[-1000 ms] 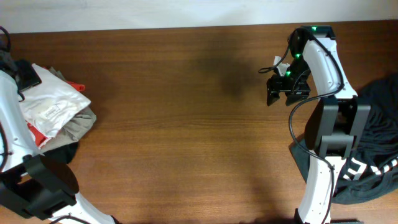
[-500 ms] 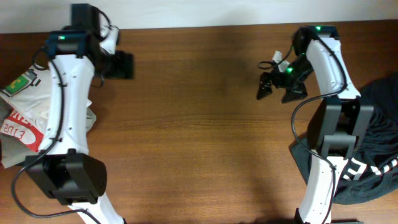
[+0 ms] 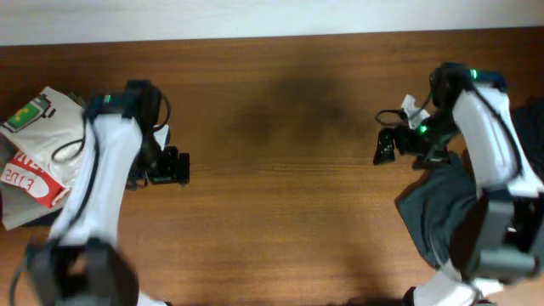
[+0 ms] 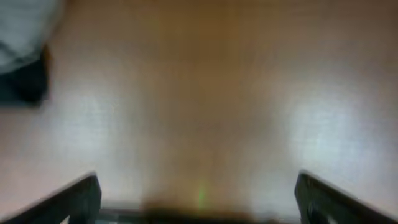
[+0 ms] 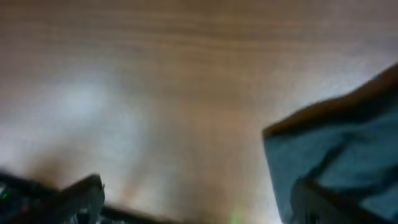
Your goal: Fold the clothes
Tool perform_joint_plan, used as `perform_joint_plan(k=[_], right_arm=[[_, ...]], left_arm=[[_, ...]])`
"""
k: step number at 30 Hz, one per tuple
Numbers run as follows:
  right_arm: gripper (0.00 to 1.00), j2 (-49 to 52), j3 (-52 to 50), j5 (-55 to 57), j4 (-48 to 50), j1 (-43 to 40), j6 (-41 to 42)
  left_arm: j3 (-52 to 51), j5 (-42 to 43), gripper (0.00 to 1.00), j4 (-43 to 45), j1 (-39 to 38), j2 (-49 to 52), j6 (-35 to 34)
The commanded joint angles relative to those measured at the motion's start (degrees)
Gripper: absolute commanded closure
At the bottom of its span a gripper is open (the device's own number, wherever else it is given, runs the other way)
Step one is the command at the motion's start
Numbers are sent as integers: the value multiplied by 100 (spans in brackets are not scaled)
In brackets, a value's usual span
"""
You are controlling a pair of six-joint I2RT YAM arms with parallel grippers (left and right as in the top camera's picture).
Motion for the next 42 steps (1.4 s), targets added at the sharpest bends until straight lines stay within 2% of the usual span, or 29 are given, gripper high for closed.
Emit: perform_joint_plan(k=[1,2,5,7,10,16,24,26,28,32,38,42], right_arm=[[1,-1458,-964,37,833,2,94],[1,-1757,-1176,35,1064,4,92],[1,-3766,-2446,107,2345,127,92],[1,-4662,-2894,101,2579,151,92],[1,-5322,-3025,98,2514,151,90],[1,-5160,-3025,98,2511,151,90],[1,-3707,-3027,101,2516,151,90],[1,-3812,-3029,105,2516,151,83],[1,-4360,-3104,417,2592,138,44],[1,-6037,-4371,435,4124,146,48],[1,-8671,-7276,372,7086,404,50],[1,-9595,-8544,474,8981,404,46]], left_arm=[[-1252,-61,1,1108,13,-2179,-85],[-1541,-57,1,1327,13,-2691,-72],[-2330,-37,1,1869,13,-4498,-76],[-2669,-37,1,2072,13,-5195,-76],[-2719,-37,1,2151,13,-5510,-74],[-2719,-37,1,2124,13,-5504,-74],[-2719,-37,1,2122,13,-5504,-74],[-2719,-37,1,2122,13,-5504,-74],[-2719,-37,1,2122,13,-5504,-74],[-2719,-37,1,2109,13,-5499,-74],[-2719,-37,1,2107,13,-5499,-74],[-2719,-37,1,2107,13,-5499,-74]])
